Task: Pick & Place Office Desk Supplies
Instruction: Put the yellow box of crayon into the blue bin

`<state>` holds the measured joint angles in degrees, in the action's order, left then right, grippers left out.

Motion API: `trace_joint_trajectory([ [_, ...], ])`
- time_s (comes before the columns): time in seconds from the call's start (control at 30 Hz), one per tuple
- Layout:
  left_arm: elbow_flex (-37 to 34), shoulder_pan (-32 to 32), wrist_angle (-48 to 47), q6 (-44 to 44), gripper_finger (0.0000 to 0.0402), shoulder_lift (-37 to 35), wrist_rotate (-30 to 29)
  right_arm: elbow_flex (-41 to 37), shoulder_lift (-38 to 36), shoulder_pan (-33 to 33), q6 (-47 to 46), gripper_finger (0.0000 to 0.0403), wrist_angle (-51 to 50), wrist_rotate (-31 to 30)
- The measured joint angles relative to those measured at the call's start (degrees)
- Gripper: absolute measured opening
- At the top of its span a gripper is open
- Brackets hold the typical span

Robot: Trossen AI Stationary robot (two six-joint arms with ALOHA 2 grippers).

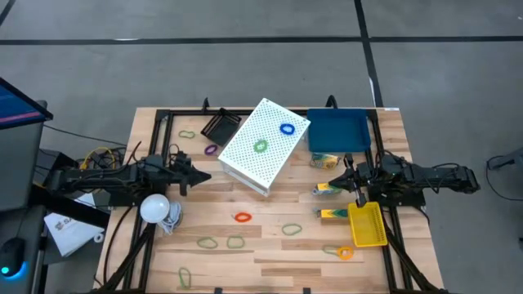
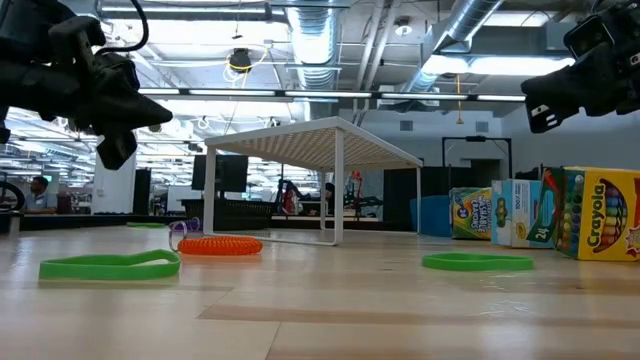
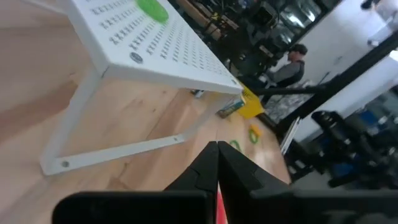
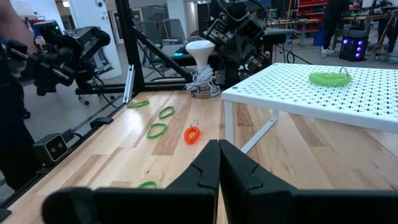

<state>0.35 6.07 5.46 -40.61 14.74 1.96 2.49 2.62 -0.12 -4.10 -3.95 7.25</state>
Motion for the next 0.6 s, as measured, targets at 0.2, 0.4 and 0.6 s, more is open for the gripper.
trace_joint_trajectory([
  [0.2,0.0,0.0,2.6,-2.0,0.0,0.0,0.1,0.0,0.0,0.0,0.0,0.0,0.0,0.0],
  [0.4,0.0,0.0,2.7,-2.3,0.0,0.3,-1.6,0.0,0.0,0.0,0.0,0.0,0.0,0.0],
  [0.6,0.0,0.0,5.9,-8.2,0.0,1.6,-1.8,-0.1,0.0,-0.5,2.6,0.0,0.0,-5.6],
])
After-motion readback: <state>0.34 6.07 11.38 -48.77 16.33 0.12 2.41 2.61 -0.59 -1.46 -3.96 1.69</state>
